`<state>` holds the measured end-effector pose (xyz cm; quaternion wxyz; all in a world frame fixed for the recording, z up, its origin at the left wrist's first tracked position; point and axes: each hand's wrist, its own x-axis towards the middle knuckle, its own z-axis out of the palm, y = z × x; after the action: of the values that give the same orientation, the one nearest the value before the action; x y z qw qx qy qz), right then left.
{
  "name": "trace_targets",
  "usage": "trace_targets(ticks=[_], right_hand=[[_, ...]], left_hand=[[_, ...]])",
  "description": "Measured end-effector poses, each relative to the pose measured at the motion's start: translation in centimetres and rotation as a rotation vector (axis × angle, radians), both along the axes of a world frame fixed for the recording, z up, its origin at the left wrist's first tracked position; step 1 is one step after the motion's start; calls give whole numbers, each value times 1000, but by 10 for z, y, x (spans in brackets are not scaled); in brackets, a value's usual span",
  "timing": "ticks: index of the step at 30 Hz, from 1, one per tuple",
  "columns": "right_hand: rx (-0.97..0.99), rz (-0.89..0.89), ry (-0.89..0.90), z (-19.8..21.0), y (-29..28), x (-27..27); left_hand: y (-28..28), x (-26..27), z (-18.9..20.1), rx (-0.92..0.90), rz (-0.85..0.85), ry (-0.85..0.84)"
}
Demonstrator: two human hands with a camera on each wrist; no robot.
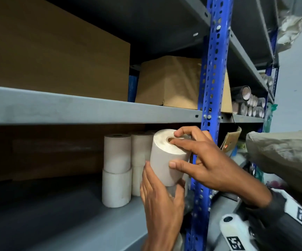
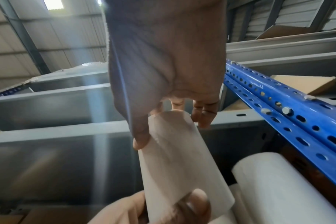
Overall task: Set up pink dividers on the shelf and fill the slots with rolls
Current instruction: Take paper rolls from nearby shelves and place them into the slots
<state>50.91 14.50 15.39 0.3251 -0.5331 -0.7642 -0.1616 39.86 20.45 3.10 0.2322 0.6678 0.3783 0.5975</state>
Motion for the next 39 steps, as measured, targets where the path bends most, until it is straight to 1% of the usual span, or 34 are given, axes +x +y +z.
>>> trace_targets(ticks=[4, 7, 12, 16, 21, 24, 27, 29, 33, 39], right_hand=[[-8, 32, 11, 0, -43, -10], [-45, 69, 37, -9, -74, -20], [-129, 160, 94, -36, -117, -39], [-185, 274, 130, -58, -150, -57], [-228, 383, 139, -73, -185, -87], [-273, 432, 104, -75, -205, -108], [-367, 521, 102, -76, -217, -131], [-429, 586, 110, -75, -223, -152], [-492, 727, 119, -72, -234, -202], [-537, 781, 20, -71, -253, -291]], left_hand=[[-32, -25, -2, 33, -127, -90], [-62, -44, -10, 14, -150, -112], [-122, -76, -38, -28, -117, -112], [-174, -105, -62, -4, -23, -103], [-231, -143, -81, 9, 53, -120], [-259, -168, -89, 32, 98, -93], [-285, -198, -94, 56, 144, -73], [-301, -219, -94, 69, 145, -95], [-331, -267, -96, 85, 187, -112], [-373, -354, -106, 80, 306, -47]])
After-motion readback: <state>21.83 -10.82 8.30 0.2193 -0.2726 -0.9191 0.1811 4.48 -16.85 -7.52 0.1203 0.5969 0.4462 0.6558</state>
